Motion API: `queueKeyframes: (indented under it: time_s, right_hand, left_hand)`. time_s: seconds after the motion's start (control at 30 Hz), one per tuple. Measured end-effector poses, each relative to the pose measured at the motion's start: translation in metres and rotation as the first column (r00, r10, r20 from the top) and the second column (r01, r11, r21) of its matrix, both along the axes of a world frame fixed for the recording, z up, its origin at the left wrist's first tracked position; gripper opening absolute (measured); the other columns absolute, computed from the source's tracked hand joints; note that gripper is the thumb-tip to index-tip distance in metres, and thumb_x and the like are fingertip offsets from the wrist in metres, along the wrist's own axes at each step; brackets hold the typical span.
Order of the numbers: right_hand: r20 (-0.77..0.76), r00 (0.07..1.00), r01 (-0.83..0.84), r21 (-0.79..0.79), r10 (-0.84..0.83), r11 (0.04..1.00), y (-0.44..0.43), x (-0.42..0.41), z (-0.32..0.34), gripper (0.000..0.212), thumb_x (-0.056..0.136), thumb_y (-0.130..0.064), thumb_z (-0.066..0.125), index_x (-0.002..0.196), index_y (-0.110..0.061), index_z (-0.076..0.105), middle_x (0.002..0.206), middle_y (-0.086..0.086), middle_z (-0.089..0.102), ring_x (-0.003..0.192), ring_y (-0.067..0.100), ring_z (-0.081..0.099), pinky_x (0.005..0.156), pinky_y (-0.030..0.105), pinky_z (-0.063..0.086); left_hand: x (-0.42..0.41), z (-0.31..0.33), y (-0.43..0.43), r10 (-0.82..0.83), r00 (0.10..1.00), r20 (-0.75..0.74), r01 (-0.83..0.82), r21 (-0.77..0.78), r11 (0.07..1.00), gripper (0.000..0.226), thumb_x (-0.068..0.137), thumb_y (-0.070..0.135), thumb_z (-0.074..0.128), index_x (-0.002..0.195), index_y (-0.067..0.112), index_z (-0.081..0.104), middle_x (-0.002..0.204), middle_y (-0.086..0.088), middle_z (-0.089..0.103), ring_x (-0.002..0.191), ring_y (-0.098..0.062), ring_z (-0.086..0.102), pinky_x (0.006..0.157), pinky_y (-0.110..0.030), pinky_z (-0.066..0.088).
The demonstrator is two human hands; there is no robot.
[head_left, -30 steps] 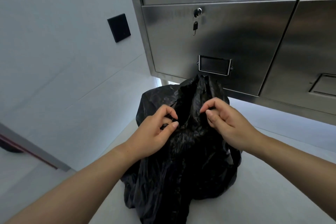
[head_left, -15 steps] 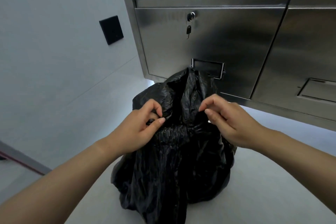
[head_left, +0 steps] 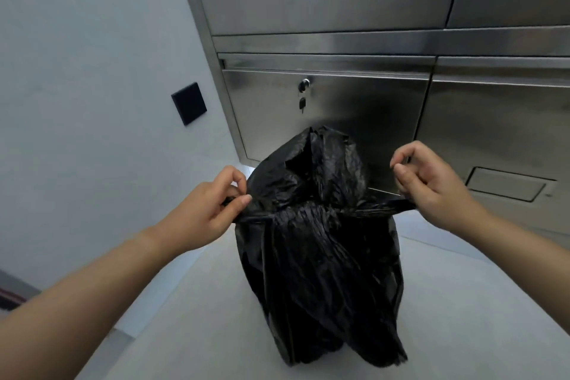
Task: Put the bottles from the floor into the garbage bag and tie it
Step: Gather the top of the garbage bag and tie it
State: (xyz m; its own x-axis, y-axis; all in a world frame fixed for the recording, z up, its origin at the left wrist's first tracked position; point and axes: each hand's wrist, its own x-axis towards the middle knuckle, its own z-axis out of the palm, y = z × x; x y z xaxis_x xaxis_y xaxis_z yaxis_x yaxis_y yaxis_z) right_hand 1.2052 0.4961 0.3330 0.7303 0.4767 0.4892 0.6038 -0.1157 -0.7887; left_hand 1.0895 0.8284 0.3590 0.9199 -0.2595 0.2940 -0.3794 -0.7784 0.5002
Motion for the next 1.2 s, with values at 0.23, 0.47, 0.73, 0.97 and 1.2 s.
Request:
queueKeyframes:
  time_s: [0.23, 0.47, 0.73, 0.97, 1.2]
  right_hand:
    - [0.062, 0.998, 0.031, -0.192, -0.020, 0.981, 0.028, 0.011, -0.085, 0.007, 0.096, -0.021, 0.042, 0.100, -0.026, 0.045, 0.063, 0.000, 0.051, 0.058, 0.014, 0.045, 0.056, 0.024, 0.034]
    - [0.010, 0.999, 0.037, -0.302, -0.036, 0.953, 0.011, -0.011, -0.148, 0.043, 0.084, -0.028, 0.063, 0.113, -0.041, 0.034, 0.094, -0.027, 0.048, 0.089, -0.011, 0.050, 0.072, 0.002, 0.034]
    - [0.318, 0.945, 0.101, -0.501, 0.074, 0.859, 0.025, -0.009, -0.146, 0.053, 0.069, -0.020, 0.079, 0.114, -0.015, 0.050, 0.106, -0.002, 0.048, 0.097, 0.014, 0.047, 0.087, 0.024, 0.040]
    - [0.498, 0.863, 0.279, -0.604, 0.081, 0.746, 0.025, -0.014, -0.128, 0.028, 0.070, -0.007, 0.076, 0.095, -0.007, 0.064, 0.093, 0.008, 0.066, 0.090, 0.033, 0.058, 0.079, 0.040, 0.045]
    - [0.136, 0.991, 0.077, -0.554, 0.000, 0.829, 0.025, -0.022, -0.093, 0.020, 0.079, -0.034, 0.068, 0.094, -0.026, 0.058, 0.088, -0.015, 0.064, 0.078, 0.003, 0.057, 0.065, 0.014, 0.037]
  left_hand:
    - [0.006, -0.097, 0.002, 0.127, 0.991, -0.032, -0.125, 0.063, 0.990, 0.012, 0.090, 0.033, 0.049, 0.089, 0.030, 0.037, 0.060, 0.001, 0.058, 0.047, -0.014, 0.047, 0.052, -0.025, 0.040]
    - [-0.003, -0.133, -0.019, 0.235, 0.969, 0.081, -0.243, 0.105, 0.964, 0.032, 0.082, 0.029, 0.067, 0.095, 0.042, 0.041, 0.066, 0.018, 0.046, 0.062, 0.000, 0.047, 0.057, -0.008, 0.036]
    - [-0.022, -0.136, -0.023, 0.341, 0.934, 0.109, -0.358, 0.289, 0.888, 0.027, 0.093, 0.024, 0.045, 0.114, 0.015, 0.059, 0.104, -0.004, 0.046, 0.077, -0.014, 0.048, 0.072, -0.022, 0.039]
    - [-0.032, -0.135, -0.016, 0.293, 0.954, 0.067, -0.292, 0.435, 0.852, 0.027, 0.093, 0.014, 0.051, 0.118, 0.013, 0.063, 0.102, -0.004, 0.066, 0.083, -0.027, 0.057, 0.075, -0.029, 0.045]
    - [-0.039, -0.127, -0.004, 0.328, 0.937, 0.122, -0.349, 0.371, 0.860, 0.044, 0.089, 0.050, 0.030, 0.099, 0.027, 0.067, 0.078, 0.015, 0.056, 0.075, -0.015, 0.051, 0.079, -0.033, 0.036]
